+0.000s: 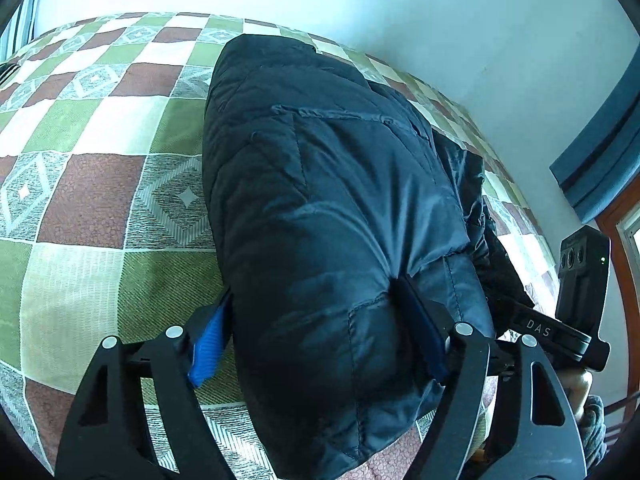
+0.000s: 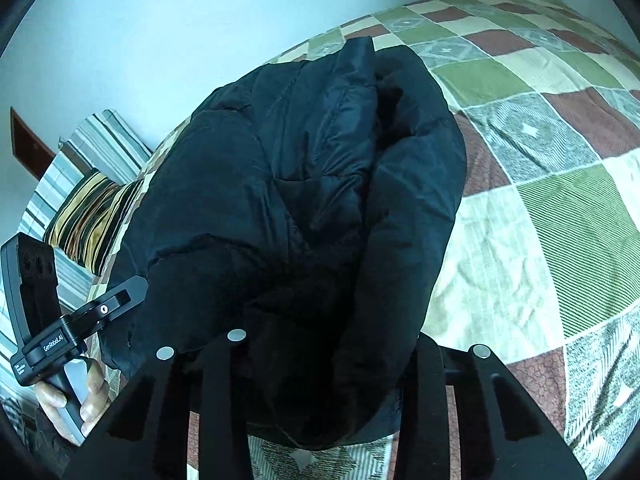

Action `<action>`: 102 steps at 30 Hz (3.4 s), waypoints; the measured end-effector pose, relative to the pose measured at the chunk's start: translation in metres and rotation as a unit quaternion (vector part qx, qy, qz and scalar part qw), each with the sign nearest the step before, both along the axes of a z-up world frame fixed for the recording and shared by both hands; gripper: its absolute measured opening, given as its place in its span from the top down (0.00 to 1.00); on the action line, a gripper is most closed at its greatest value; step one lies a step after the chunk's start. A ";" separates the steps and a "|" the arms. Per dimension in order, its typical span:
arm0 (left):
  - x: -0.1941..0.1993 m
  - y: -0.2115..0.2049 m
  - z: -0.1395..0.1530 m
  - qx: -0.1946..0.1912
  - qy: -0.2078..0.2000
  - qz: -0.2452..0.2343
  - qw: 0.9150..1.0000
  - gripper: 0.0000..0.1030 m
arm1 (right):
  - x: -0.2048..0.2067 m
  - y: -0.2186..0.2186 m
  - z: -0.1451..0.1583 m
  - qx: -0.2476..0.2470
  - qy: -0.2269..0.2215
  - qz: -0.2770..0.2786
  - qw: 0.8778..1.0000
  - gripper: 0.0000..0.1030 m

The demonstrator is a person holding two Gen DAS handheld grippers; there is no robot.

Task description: Fold large clothes

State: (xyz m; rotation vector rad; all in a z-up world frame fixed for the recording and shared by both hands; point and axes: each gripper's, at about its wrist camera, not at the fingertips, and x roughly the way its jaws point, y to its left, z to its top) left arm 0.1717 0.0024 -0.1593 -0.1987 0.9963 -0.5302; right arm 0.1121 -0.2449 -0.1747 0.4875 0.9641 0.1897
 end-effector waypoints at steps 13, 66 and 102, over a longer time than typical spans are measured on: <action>0.007 0.020 0.002 0.003 -0.003 0.036 0.999 0.25 | 0.031 0.023 -0.002 0.000 -0.006 0.042 0.999 0.67; -0.011 0.045 0.027 0.099 -0.064 0.116 0.986 0.14 | 0.012 -0.014 0.012 0.034 -0.012 -0.038 0.999 0.33; -0.081 0.032 0.125 0.152 -0.186 0.146 0.960 0.13 | -0.045 0.056 0.147 -0.185 -0.149 -0.056 0.970 0.29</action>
